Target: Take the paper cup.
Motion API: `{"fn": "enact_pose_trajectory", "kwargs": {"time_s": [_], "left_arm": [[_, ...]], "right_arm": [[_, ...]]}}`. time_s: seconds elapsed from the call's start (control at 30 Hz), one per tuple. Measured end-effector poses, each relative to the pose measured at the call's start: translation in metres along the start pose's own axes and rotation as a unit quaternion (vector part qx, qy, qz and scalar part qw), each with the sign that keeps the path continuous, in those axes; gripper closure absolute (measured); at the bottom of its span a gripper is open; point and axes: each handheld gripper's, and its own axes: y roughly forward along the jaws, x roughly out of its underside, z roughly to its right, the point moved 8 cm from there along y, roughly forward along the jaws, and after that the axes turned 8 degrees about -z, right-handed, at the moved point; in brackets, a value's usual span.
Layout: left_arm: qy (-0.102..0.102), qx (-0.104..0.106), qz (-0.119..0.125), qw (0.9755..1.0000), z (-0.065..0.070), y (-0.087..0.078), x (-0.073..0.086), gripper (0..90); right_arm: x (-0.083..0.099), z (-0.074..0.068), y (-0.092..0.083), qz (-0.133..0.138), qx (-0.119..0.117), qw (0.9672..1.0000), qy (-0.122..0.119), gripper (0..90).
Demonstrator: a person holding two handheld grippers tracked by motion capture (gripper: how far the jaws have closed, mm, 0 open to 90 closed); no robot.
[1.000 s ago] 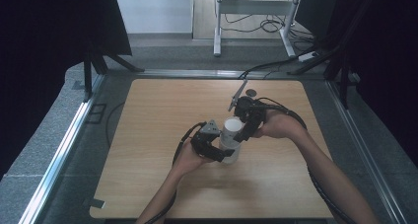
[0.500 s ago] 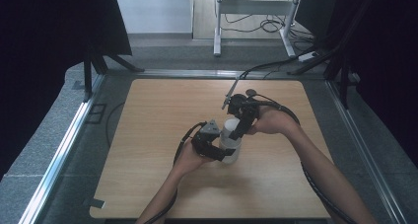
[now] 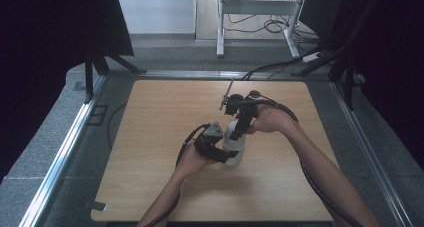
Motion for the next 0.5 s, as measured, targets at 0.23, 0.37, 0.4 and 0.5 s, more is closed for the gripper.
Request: {"fn": "enact_pose_trajectory", "kwargs": {"time_s": [0.23, 0.37, 0.4, 0.5], "left_arm": [[0.001, 0.0, 0.001, 1.0, 0.0002, 0.0001, -0.0002, 21.2], [0.002, -0.001, -0.001, 1.0, 0.0003, 0.0001, -0.0002, 21.3], [0.002, -0.001, -0.001, 1.0, 0.0003, 0.0001, -0.0002, 21.3], [0.005, -0.002, -0.003, 1.0, 0.0001, 0.0, -0.0001, 21.4]], "right_arm": [[-0.0019, 0.0013, 0.0001, -0.014, -0.002, 0.9999, 0.006, 33.5], [-0.0017, 0.0016, -0.0012, -0.019, -0.006, 0.9998, 0.011, 33.9], [-0.0017, 0.0016, -0.0012, -0.019, -0.006, 0.9998, 0.011, 33.9], [-0.0016, 0.0018, -0.002, -0.021, -0.01, 0.9997, 0.012, 34.0]]}}
